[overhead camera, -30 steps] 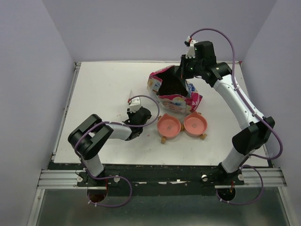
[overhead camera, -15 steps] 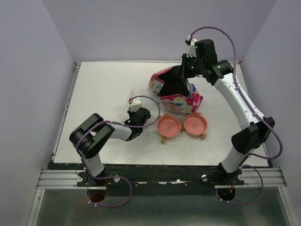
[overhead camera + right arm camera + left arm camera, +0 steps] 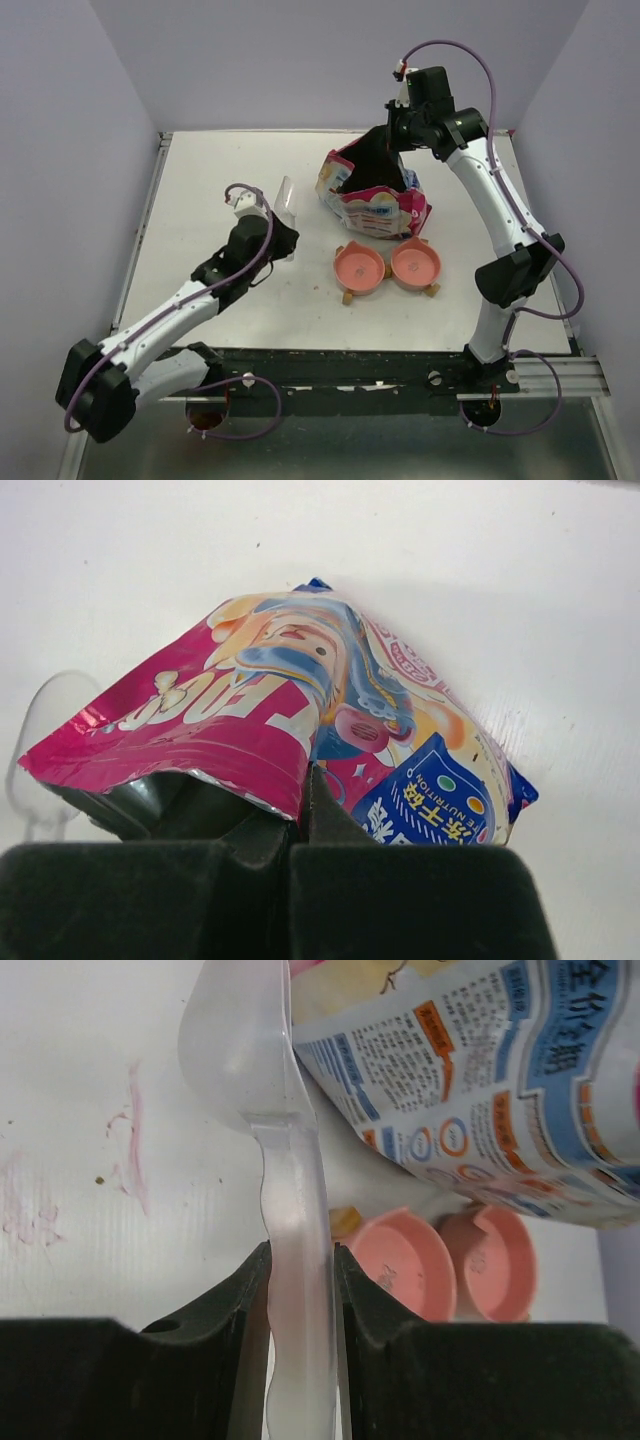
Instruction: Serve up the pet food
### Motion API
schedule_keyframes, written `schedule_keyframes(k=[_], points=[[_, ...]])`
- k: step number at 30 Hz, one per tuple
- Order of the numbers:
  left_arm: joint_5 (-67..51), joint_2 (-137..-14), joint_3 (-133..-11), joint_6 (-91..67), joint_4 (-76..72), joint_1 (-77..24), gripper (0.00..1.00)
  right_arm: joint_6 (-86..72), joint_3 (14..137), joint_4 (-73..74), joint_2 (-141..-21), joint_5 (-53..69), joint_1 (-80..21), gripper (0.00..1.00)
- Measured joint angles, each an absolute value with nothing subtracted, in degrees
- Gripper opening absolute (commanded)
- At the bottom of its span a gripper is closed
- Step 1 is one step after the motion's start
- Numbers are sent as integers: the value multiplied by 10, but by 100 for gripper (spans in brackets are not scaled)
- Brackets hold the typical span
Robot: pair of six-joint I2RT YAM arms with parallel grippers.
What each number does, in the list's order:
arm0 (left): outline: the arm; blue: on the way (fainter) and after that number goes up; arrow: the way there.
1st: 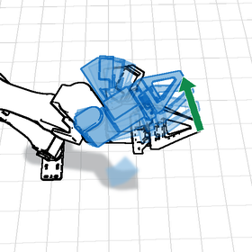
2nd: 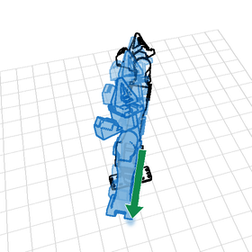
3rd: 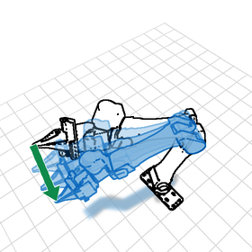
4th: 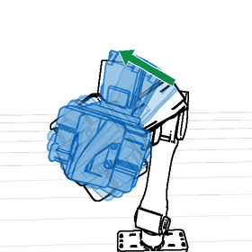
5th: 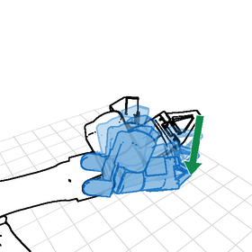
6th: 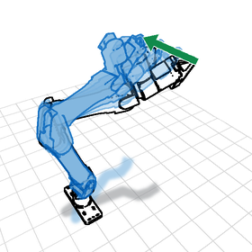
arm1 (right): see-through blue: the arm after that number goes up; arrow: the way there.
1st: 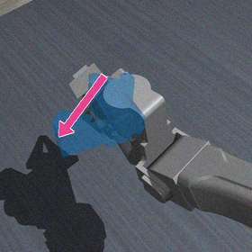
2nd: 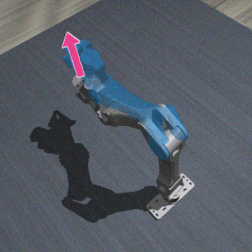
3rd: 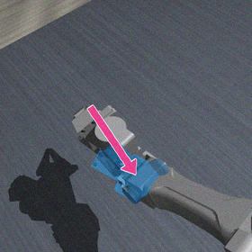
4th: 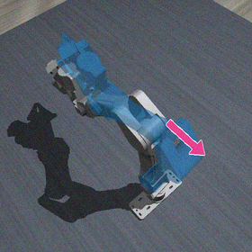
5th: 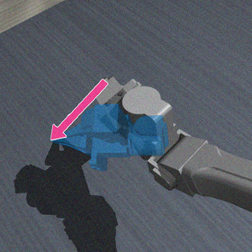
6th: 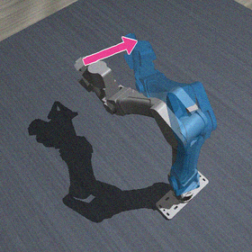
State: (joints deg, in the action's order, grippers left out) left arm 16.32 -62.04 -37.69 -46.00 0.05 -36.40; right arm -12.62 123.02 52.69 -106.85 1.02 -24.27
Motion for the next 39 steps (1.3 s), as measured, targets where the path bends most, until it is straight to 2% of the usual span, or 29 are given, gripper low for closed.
schedule_keyframes(k=[6,13,20,26,32,39], points=[[22,-483,-448,-498,174,-305,0,-127,1272,528,-1098,-21,-243,0],[-141,-405,-557,-522,267,-266,0,-124,1334,533,-1139,-37,-235,0],[-295,-509,-752,-528,340,-258,0,-97,1340,522,-1146,-39,-235,0],[-383,-612,-840,-571,365,-256,0,-86,1397,526,-1178,-38,-235,0],[-423,-711,-858,-670,331,-256,0,-85,1420,497,-1202,-38,-234,0],[-424,-819,-989,-694,346,-255,0,-86,1423,482,-1205,-38,-220,0]])
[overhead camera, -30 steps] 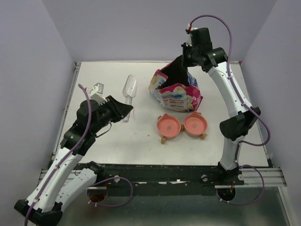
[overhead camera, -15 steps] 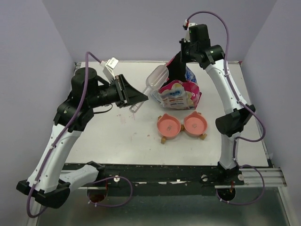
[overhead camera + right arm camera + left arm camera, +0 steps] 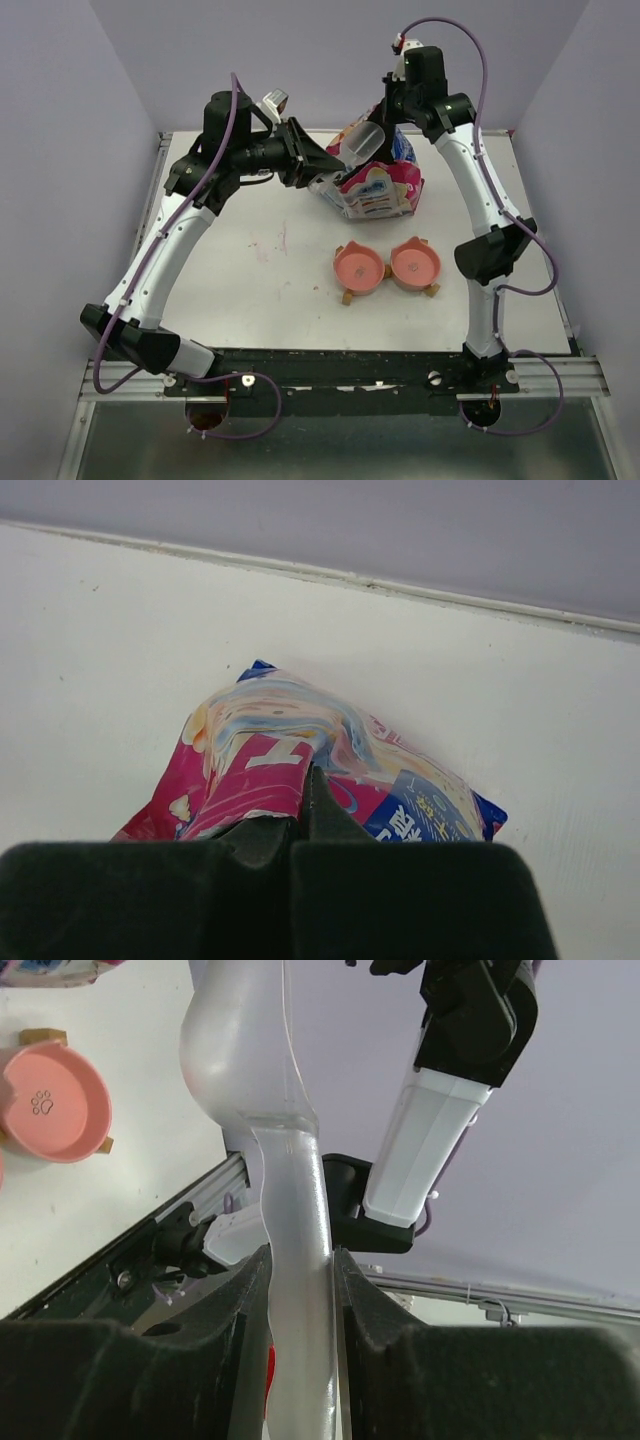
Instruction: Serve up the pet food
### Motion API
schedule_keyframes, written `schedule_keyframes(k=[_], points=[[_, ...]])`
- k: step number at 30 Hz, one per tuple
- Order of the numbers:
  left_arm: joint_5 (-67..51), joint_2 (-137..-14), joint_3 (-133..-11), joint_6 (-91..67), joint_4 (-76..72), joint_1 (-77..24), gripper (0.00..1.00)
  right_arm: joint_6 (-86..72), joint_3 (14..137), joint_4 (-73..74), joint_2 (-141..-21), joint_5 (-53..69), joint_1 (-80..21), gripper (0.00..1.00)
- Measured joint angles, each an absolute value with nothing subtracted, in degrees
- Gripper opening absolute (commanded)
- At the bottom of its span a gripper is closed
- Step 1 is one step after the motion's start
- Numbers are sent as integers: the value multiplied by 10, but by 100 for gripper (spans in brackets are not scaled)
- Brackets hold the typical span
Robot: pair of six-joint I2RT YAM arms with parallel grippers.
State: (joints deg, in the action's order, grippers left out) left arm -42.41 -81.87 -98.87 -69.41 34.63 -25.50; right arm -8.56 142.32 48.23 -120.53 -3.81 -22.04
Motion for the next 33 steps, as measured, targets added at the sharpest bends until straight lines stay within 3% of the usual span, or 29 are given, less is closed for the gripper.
schedule_keyframes(k=[4,11,19,24,30,33], points=[[-424,-821,-983,-717,356,-256,0,-99,1386,453,-1195,-37,-215,0],[-416,-850,-940,-756,369,-256,0,-121,1219,391,-1083,-15,-216,0],[-407,-942,-985,-779,362,-256,0,-157,1104,337,-1009,32,-210,0],[-390,-1006,-1041,-782,367,-245,0,-158,1133,325,-1037,50,-209,0],[-370,-1161,-1230,-769,420,-193,0,-149,1341,336,-1193,70,-199,0],[-369,-1211,-1307,-765,443,-165,0,-151,1373,324,-1228,86,-195,0]])
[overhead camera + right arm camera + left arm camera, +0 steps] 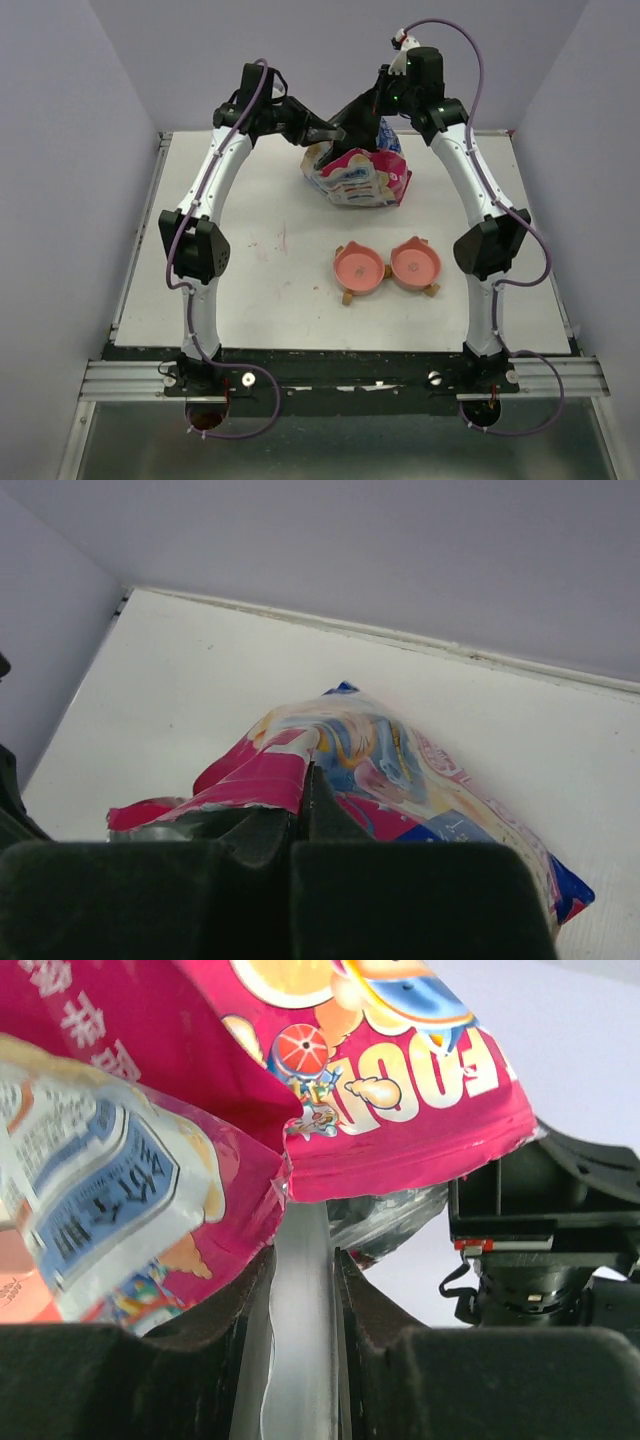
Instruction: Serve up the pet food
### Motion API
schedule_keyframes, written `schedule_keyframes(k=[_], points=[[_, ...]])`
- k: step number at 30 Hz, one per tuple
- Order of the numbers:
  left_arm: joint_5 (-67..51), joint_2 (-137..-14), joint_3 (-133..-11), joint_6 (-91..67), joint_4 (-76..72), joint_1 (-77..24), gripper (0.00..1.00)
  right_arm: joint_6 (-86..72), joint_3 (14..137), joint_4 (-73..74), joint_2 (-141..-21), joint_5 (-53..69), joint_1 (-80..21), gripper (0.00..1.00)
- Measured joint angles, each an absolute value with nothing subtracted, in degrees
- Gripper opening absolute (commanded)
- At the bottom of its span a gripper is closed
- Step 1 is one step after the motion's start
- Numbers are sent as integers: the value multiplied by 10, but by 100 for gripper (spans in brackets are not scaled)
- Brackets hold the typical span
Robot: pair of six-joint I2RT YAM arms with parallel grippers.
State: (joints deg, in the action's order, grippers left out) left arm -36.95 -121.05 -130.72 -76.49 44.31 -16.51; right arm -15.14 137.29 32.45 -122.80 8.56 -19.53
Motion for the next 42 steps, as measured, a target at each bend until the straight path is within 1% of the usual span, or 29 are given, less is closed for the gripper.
schedule_keyframes(k=[3,6,8,11,16,21,23,25,28,34,38,42], points=[[-369,-1207,-1303,-757,447,-151,0,-157,1345,293,-1219,119,-196,0],[-369,-1170,-1226,-743,427,-149,0,-161,1233,230,-1162,136,-202,0],[-368,-1143,-1156,-732,422,-150,0,-161,1172,215,-1120,138,-208,0],[-362,-1077,-1061,-712,420,-160,0,-156,1141,219,-1093,137,-210,0],[-339,-1017,-1004,-672,429,-180,0,-154,1113,222,-1067,138,-209,0],[-302,-984,-990,-625,432,-197,0,-147,1105,225,-1061,140,-213,0],[-263,-985,-1014,-602,460,-213,0,-140,1105,226,-1060,140,-215,0],[-213,-993,-1064,-585,503,-234,0,-133,1105,229,-1059,138,-219,0],[-176,-994,-1111,-585,532,-255,0,-120,1100,234,-1051,127,-229,0],[-138,-1006,-1119,-676,578,-259,0,-109,1088,249,-1036,95,-253,0],[-136,-1018,-1081,-725,563,-260,0,-109,1075,252,-1024,90,-258,0],[-135,-1040,-1072,-745,551,-264,0,-109,1064,251,-1016,90,-258,0]])
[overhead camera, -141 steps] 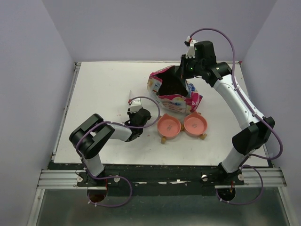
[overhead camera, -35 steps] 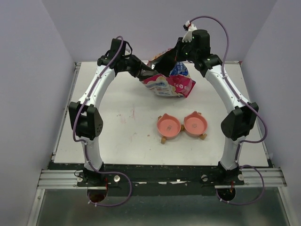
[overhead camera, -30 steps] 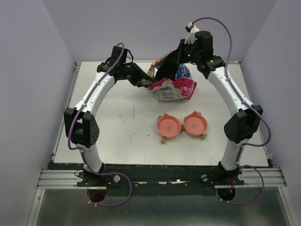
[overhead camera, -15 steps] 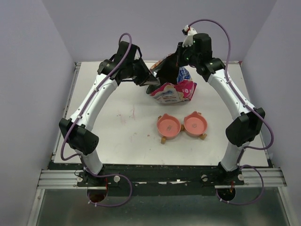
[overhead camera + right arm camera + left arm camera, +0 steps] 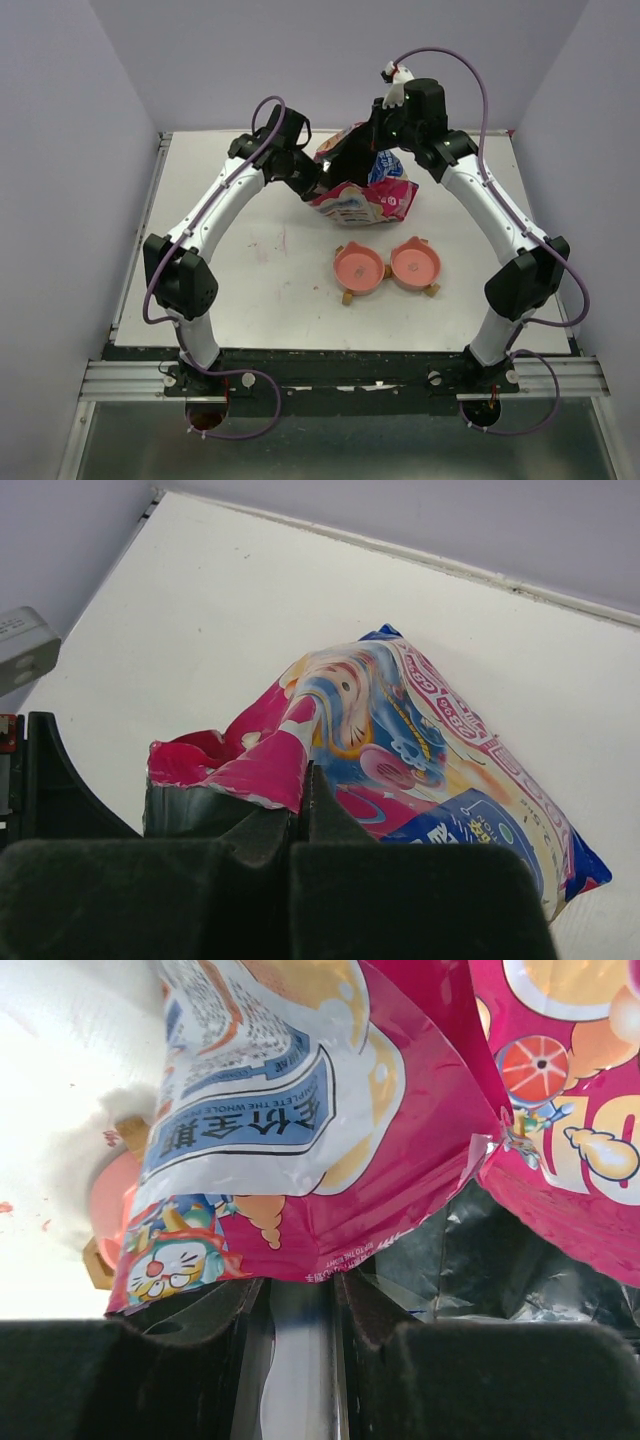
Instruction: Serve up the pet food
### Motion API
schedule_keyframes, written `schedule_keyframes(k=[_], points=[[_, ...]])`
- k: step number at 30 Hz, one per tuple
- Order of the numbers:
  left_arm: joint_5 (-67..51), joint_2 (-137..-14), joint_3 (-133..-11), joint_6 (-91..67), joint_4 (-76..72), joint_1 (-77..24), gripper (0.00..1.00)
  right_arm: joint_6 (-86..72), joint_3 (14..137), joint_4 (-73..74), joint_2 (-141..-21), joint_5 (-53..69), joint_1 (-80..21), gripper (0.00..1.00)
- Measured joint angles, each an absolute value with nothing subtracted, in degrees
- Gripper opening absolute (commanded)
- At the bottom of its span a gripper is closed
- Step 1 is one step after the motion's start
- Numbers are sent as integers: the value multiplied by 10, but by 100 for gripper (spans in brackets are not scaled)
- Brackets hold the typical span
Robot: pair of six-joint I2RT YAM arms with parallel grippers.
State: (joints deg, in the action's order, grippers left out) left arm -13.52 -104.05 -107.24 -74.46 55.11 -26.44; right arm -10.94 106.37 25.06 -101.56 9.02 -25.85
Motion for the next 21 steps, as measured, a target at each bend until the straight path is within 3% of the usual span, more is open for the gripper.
schedule_keyframes(k=[11,21], points=[[-78,-971,-919,-845,424,-287,0,-125,1057,259,-1007,90,-267,0],[-45,-1161,-1072,-887,424,-301,0,-165,1011,263,-978,88,-281,0]])
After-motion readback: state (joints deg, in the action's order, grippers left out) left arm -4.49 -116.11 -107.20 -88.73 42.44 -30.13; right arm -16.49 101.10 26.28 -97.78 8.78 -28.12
